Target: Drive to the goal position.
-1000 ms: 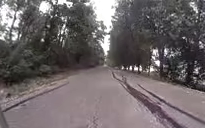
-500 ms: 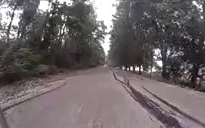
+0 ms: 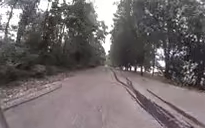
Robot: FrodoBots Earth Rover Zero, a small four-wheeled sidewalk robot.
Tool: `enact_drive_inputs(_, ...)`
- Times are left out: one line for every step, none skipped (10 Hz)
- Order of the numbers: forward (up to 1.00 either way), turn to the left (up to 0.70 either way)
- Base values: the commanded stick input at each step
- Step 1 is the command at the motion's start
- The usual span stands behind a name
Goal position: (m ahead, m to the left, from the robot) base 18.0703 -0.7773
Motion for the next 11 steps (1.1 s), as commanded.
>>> enact_drive_inputs(0.7,0.0)
enact_drive_inputs(0.7,0.0)
enact_drive_inputs(0.7,0.0)
enact_drive_inputs(0.7,0.0)
enact_drive_inputs(0.7,0.0)
enact_drive_inputs(0.7,0.0)
enact_drive_inputs(0.7,0.0)
enact_drive_inputs(0.7,0.0)
enact_drive_inputs(0.7,0.0)
enact_drive_inputs(0.7,0.0)
enact_drive_inputs(0.7,0.0)
